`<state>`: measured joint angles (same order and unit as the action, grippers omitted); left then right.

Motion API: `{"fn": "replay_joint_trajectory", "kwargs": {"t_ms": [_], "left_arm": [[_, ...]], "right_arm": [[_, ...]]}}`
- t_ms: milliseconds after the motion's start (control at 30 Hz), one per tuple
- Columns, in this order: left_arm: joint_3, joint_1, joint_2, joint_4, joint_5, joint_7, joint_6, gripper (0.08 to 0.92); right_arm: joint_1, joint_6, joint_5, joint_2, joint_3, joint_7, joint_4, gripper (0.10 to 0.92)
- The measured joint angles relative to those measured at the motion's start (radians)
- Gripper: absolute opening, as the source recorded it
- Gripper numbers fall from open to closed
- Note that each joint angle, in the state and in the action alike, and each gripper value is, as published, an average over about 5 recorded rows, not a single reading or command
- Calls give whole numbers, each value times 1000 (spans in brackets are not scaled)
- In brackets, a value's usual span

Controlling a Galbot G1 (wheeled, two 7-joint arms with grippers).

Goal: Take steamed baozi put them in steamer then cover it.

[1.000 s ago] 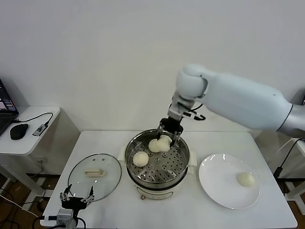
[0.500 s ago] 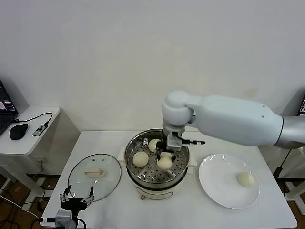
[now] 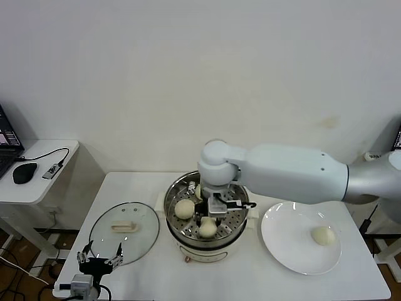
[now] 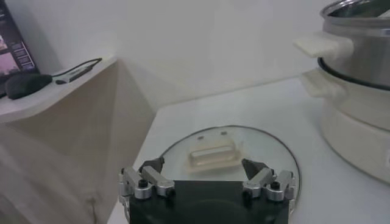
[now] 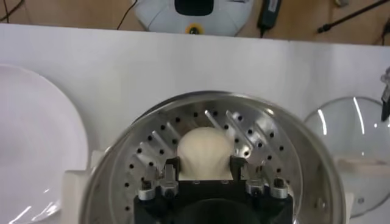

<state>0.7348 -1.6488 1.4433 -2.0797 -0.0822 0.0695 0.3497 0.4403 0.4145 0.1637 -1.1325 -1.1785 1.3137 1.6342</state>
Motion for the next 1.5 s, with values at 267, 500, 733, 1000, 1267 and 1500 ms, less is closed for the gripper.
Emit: {"fn": "replay_joint_trajectory", "kwargs": {"t_ms": [267, 500, 733, 1000, 1267, 1500], "left_arm": [[-9, 0, 4, -1, -1, 1, 0, 823], [-9, 4, 1, 1, -2, 3, 0, 823], [-11, 11, 1, 11, -4, 7, 1, 823], [-19, 19, -3, 15, -5, 14, 6, 823], [-22, 22, -15, 14, 2, 27, 12, 823], [-20, 25, -22, -1, 20, 37, 31, 823]], "right_arm": [[-22, -5, 22, -21, 4, -8, -30, 519], [-25, -23, 25, -14, 13, -25, -34, 617], [5, -68, -35, 26, 37, -22, 1, 803], [69, -133, -109, 139, 82, -15, 20, 823], [114, -318, -306, 301, 109, -10, -35, 823], [102, -562, -371, 455, 133, 4, -77, 823]]}}
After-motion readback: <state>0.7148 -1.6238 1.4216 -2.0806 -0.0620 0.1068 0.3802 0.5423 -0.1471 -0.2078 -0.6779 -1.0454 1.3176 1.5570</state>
